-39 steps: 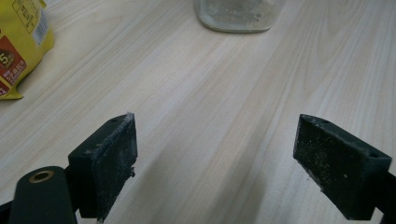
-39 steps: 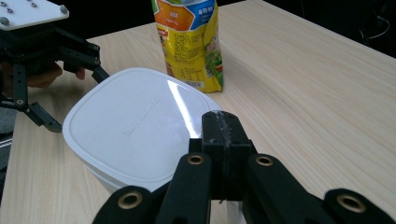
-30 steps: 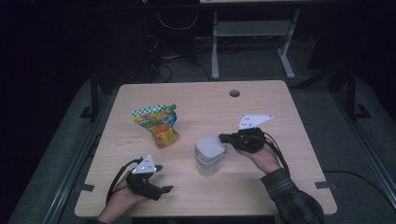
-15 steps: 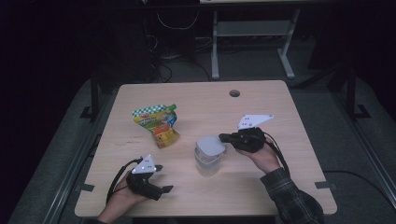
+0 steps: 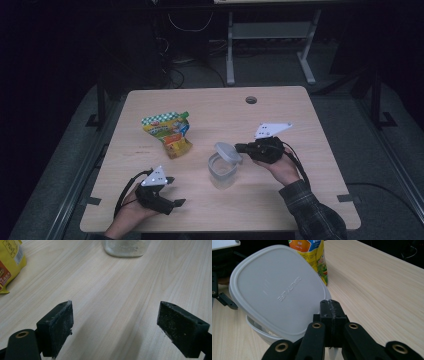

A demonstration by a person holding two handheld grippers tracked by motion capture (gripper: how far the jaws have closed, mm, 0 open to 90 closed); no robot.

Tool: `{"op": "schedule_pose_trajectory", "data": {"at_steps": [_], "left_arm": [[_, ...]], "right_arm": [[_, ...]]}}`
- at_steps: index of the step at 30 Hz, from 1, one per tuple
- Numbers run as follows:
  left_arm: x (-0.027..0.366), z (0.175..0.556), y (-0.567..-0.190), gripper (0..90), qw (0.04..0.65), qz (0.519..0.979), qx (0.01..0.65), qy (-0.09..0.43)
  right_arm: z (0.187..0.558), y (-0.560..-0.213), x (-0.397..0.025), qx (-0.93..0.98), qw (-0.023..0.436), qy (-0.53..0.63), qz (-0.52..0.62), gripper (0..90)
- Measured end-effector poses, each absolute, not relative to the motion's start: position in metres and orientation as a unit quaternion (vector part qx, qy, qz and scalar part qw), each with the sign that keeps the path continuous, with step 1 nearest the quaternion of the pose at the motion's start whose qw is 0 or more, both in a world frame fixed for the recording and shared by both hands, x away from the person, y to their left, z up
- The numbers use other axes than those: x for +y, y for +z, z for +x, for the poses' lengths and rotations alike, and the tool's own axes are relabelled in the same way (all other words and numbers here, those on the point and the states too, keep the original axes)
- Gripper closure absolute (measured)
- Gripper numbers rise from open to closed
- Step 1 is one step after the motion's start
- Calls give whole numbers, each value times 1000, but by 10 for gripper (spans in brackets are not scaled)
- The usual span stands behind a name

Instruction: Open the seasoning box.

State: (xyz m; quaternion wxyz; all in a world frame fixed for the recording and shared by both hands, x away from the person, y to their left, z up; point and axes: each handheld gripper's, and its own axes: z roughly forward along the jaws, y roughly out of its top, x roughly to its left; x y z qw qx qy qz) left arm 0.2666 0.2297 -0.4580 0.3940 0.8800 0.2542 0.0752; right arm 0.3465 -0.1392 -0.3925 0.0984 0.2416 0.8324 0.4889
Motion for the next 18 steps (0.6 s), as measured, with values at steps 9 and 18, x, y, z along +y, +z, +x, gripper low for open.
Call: {"op": "schedule_pose_trajectory", "data": {"at_steps": [9,18], "left_arm": [[230,266,-458,132,393,880,255,75],[230,266,-457,132,393,880,256,74]], "right_arm": [[348,-394,-140,831,98,490,243,898],[349,-398,-140,837,95,480,246,898]]}}
